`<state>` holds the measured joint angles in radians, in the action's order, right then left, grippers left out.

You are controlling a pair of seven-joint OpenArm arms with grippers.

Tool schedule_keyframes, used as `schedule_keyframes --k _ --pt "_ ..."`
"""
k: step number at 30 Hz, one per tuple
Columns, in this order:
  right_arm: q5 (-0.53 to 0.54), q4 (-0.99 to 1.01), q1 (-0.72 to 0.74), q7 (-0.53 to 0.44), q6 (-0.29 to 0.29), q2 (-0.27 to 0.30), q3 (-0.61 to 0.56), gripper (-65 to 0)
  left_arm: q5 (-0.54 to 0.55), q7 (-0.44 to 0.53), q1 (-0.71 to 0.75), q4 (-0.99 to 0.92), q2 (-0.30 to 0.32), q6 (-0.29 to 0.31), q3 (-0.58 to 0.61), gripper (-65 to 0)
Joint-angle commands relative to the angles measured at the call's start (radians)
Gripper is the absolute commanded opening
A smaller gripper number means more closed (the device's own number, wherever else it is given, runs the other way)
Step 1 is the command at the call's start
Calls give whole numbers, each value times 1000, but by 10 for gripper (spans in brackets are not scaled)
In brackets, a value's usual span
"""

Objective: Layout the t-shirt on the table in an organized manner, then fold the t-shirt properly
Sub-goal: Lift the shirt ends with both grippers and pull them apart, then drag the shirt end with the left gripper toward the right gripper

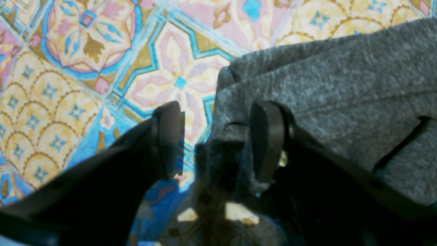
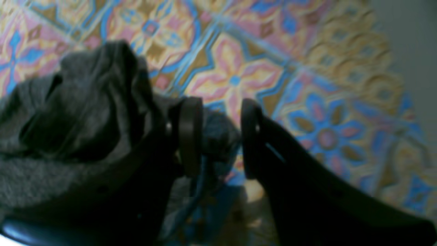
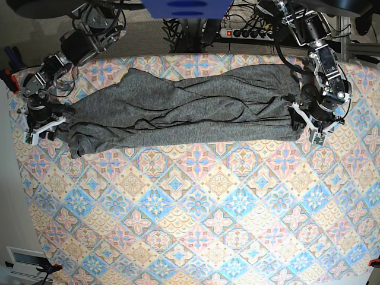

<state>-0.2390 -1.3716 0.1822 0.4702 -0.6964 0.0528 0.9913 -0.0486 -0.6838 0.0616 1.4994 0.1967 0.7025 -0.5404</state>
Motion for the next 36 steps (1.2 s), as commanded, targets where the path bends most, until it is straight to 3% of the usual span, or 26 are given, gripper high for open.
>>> schedule_keyframes --k 1,5,12,25,28,33,36 --pt "16 -33 17 -24 -2 19 -1 -465 16 16 -4 42 13 -4 -4 -324" --pt "16 -39 17 -24 -2 19 -2 -459 17 16 34 166 -27 -4 -1 -323" --pt "14 -41 17 -24 -2 19 -4 -388 16 16 67 307 -92 -4 3 -323" --pt "14 -36 15 -24 -2 22 -4 -388 20 16 246 445 -76 -4 39 -323" --pt "14 -35 15 -24 -2 22 -4 -386 80 16 289 445 -76 -4 39 -323" --pt "13 -30 15 -24 -2 22 -4 -386 267 11 353 447 -70 -4 39 -323" --pt "13 -30 12 -24 -2 22 -28 -386 378 -67 373 448 -69 -4 39 -323"
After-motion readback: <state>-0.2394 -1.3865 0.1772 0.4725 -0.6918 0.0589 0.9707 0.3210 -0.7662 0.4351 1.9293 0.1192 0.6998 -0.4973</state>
